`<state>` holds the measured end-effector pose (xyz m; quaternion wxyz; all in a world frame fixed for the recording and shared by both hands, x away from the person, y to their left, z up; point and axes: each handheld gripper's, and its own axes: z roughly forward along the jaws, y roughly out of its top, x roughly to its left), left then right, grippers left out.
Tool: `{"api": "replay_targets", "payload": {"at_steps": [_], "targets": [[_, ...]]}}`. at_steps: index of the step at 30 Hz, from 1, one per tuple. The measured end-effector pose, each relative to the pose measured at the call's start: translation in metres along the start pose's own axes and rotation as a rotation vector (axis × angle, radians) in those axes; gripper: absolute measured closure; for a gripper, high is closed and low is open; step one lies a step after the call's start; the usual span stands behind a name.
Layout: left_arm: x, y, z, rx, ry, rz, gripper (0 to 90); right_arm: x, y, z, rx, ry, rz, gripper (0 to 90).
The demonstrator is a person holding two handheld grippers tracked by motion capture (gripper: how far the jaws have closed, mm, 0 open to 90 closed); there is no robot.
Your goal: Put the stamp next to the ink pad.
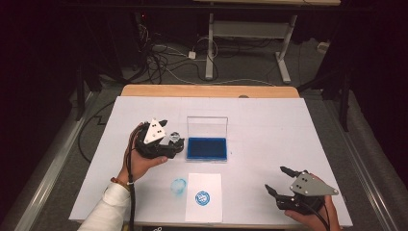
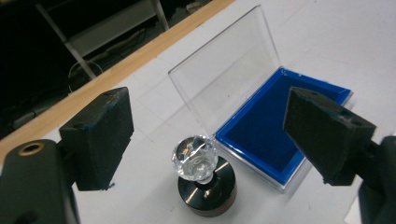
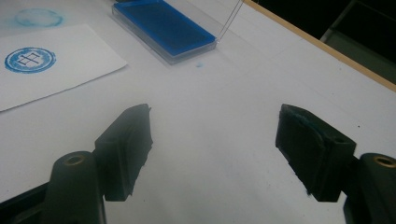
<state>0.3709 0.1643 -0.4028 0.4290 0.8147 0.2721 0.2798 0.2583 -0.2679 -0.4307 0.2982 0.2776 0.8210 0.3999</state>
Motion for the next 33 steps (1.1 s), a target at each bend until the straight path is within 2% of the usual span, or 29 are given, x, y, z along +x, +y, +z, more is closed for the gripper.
{"api": "replay_targets", "payload": {"at_steps": [8, 14, 33], "targets": [[-0.013, 0.009, -0.017, -0.035, -0.022, 0.047, 15.9, 0.001, 0.002, -0.001, -0.011, -0.003, 0.0, 27.0], [-0.02, 0.011, -0.024, -0.034, -0.032, 0.077, 15.9, 0.003, 0.004, 0.0, -0.017, 0.008, -0.013, 26.9], [-0.037, 0.001, -0.049, -0.04, -0.046, 0.149, 15.9, 0.003, 0.005, -0.001, -0.023, 0.008, -0.012, 26.8]]}}
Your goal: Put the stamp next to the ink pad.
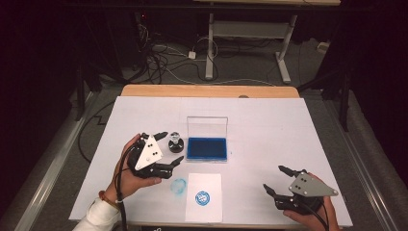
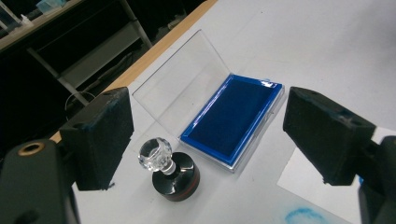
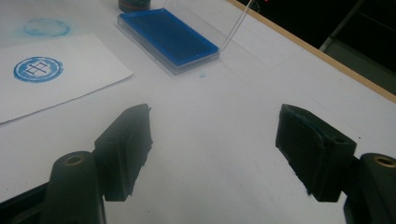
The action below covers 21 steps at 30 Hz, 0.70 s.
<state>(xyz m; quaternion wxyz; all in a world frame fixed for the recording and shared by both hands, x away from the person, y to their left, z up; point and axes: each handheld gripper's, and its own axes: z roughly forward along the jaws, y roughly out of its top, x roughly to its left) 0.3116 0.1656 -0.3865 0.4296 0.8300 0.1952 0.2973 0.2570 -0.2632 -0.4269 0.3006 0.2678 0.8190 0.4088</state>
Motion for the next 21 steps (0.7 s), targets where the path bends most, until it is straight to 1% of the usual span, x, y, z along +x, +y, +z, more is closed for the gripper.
{"api": "replay_targets", "payload": {"at_steps": [2, 10, 12, 17, 18, 21], "targets": [[-0.001, -0.002, -0.002, -0.001, -0.007, 0.002, 15.9, 0.0, 0.0, 0.0, 0.0, 0.0, 0.002, 26.9], [-0.004, -0.009, -0.011, 0.002, -0.004, 0.013, 15.9, 0.0, 0.0, 0.001, 0.002, -0.001, 0.003, 26.8], [-0.005, -0.012, -0.013, 0.007, -0.002, 0.01, 15.9, 0.001, 0.0, 0.001, 0.002, -0.001, 0.004, 26.8], [-0.006, -0.019, -0.018, 0.017, 0.005, 0.018, 15.9, 0.001, 0.001, 0.0, 0.0, -0.003, 0.002, 26.8], [-0.007, -0.02, -0.018, 0.021, 0.001, 0.018, 15.9, 0.0, 0.001, 0.0, -0.001, -0.003, 0.001, 26.8], [-0.008, -0.026, -0.022, 0.02, 0.004, 0.019, 15.9, 0.0, 0.001, 0.0, -0.005, -0.008, 0.004, 26.7]]}}
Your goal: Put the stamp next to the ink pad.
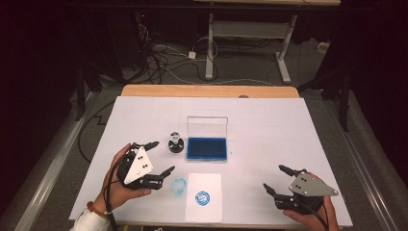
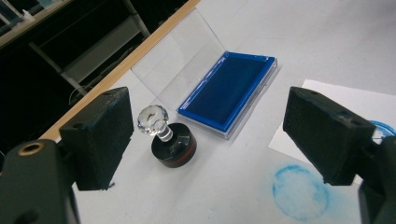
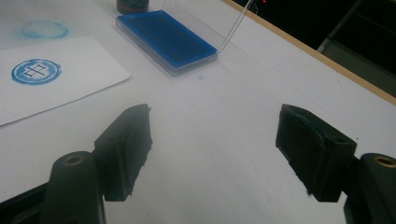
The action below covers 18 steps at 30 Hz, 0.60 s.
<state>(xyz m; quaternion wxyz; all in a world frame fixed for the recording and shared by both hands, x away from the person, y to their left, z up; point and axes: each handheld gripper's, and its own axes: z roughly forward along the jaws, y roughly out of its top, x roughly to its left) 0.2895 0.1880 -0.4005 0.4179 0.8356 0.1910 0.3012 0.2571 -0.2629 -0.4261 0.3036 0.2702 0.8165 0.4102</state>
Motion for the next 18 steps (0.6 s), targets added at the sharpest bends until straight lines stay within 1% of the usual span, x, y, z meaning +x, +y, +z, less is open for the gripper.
{"api": "replay_targets", "payload": {"at_steps": [6, 9, 11, 14, 18], "targets": [[0.0, -0.015, -0.001, 0.041, 0.009, 0.009, 15.9, 0.0, 0.0, 0.001, 0.003, -0.002, -0.001, 26.8], [0.0, -0.024, -0.001, 0.042, 0.014, -0.005, 15.9, -0.001, 0.0, 0.001, -0.007, -0.008, 0.004, 27.0], [-0.001, -0.028, -0.001, 0.048, 0.028, -0.012, 15.9, -0.001, 0.001, 0.001, -0.01, -0.009, 0.006, 27.0], [-0.003, -0.034, -0.001, 0.06, 0.034, -0.009, 15.9, -0.001, 0.0, 0.003, -0.002, -0.007, 0.003, 26.9], [-0.003, -0.045, 0.002, 0.077, 0.028, -0.027, 15.9, -0.003, -0.001, 0.005, 0.003, -0.007, 0.008, 26.8]]}}
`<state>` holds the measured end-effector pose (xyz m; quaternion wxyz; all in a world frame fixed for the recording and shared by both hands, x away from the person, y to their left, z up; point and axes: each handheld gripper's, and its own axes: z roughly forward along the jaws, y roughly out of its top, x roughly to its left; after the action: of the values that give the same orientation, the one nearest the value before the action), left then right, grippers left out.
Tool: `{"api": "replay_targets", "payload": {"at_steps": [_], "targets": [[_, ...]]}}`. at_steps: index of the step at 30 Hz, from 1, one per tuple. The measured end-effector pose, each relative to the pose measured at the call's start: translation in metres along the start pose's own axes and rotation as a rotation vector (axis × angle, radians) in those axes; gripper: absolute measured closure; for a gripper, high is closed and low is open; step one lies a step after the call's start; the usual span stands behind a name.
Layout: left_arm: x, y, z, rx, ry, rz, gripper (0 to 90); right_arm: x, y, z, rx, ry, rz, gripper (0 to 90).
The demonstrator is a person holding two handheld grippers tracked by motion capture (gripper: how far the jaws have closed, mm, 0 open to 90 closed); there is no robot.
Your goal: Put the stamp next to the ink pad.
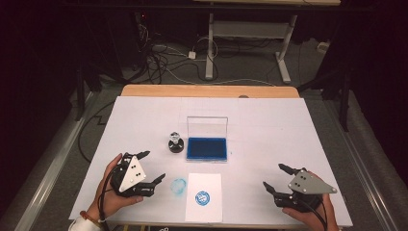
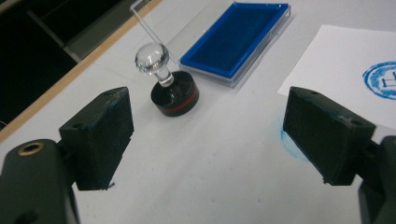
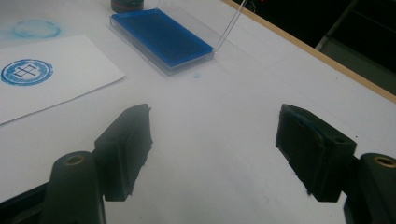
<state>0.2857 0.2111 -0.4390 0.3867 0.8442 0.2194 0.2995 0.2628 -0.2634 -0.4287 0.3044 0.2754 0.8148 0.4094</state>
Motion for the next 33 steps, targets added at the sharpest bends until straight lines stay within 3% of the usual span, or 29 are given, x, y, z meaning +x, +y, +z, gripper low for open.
{"api": "replay_targets", "payload": {"at_steps": [11, 15, 25, 33], "targets": [[-0.001, -0.032, 0.0, 0.07, 0.018, -0.026, 15.9, 0.0, -0.001, 0.002, 0.01, -0.006, 0.006, 26.7], [-0.004, -0.043, 0.001, 0.099, 0.003, -0.044, 15.9, 0.0, -0.002, 0.002, 0.01, -0.006, 0.004, 26.6], [-0.008, -0.044, 0.0, 0.11, 0.004, -0.042, 15.9, 0.001, 0.0, 0.002, 0.008, -0.005, -0.012, 26.5], [-0.007, -0.045, -0.008, 0.086, 0.017, -0.071, 15.9, 0.007, 0.004, -0.002, -0.001, -0.012, -0.026, 26.4]]}}
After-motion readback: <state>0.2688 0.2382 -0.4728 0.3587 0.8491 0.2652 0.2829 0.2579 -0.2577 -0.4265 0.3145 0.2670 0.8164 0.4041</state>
